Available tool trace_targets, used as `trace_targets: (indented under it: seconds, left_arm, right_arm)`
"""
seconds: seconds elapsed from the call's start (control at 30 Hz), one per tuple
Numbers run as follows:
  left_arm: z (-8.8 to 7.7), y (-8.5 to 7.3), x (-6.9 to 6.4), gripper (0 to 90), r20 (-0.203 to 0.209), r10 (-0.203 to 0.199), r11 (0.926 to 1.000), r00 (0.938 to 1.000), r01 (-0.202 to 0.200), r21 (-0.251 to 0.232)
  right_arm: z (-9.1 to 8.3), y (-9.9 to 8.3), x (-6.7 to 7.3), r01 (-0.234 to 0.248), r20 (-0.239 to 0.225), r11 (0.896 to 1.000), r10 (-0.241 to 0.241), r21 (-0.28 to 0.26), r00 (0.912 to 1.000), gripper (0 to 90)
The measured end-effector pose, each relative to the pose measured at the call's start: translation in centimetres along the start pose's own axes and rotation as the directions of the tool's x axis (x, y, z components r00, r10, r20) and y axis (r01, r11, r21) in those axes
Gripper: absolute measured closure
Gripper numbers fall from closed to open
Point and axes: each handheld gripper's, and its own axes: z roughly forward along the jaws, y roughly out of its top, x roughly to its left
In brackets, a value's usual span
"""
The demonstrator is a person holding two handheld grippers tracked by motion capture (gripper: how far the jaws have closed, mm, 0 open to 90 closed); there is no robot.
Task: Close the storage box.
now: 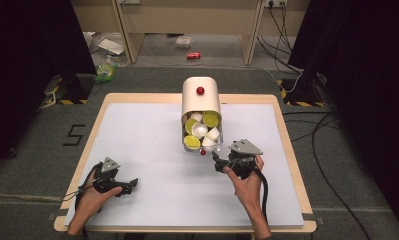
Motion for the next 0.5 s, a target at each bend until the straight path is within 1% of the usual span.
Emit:
trace_targets:
  seconds: [0.27, 0.37, 0.5]
  left_arm:
    - [0.0, 0.0, 0.0, 0.0, 0.0, 0.0, 1.0, 1.0, 0.0, 0.0]
    - [0.0, 0.0, 0.0, 0.0, 0.0, 0.0, 1.0, 1.0, 0.0, 0.0]
    - [0.0, 0.0, 0.0, 0.0, 0.0, 0.0, 1.0, 1.0, 0.0, 0.0]
  right_arm:
    - [0.11, 0.17, -0.12, -0.007, 0.001, 1.0, 0.007, -0.007, 1.0, 17.7]
    - [0.14, 0.3, -0.19, -0.013, 0.004, 1.0, 0.013, -0.018, 0.9999, 18.0]
    - [0.21, 0.39, -0.29, -0.016, 0.002, 1.0, 0.016, -0.017, 0.9999, 17.4]
